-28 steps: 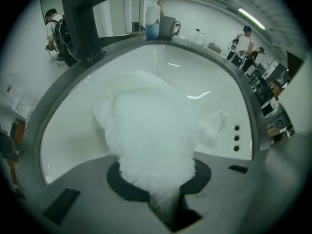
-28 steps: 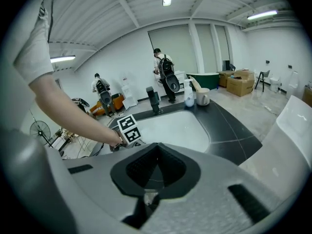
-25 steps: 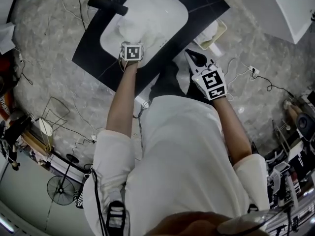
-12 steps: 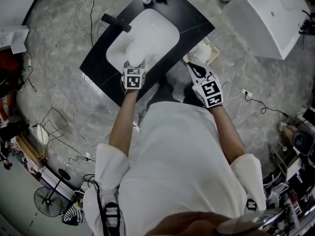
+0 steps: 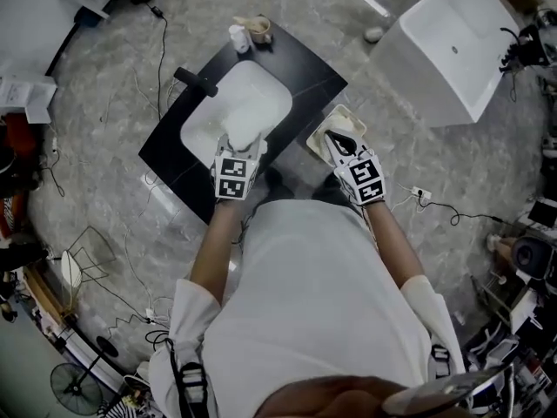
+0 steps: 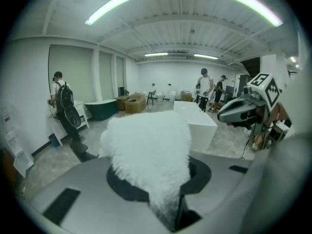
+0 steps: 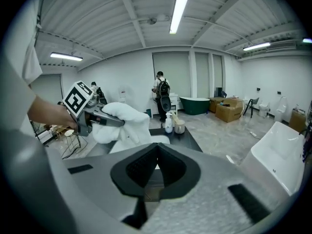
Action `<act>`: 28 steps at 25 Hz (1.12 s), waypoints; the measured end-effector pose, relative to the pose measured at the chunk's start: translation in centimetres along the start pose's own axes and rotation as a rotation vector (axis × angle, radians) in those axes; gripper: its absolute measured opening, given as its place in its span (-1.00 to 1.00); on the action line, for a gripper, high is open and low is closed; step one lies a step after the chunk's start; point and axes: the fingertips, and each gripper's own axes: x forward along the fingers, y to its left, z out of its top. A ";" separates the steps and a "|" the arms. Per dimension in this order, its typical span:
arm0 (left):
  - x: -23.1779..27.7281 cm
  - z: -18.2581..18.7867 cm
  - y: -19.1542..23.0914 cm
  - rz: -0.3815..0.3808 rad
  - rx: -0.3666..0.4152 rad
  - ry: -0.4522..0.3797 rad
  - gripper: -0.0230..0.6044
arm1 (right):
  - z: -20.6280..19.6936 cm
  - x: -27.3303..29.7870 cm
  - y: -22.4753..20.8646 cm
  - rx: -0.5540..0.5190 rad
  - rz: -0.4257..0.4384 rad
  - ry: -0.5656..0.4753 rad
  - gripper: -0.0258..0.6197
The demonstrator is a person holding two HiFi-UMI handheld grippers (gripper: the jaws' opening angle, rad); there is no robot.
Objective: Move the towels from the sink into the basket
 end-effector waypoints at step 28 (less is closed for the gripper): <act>4.6 18.9 -29.6 -0.570 0.238 -0.214 -0.60 | -3.1 -23.2 -14.7 0.173 -0.499 -0.167 -0.92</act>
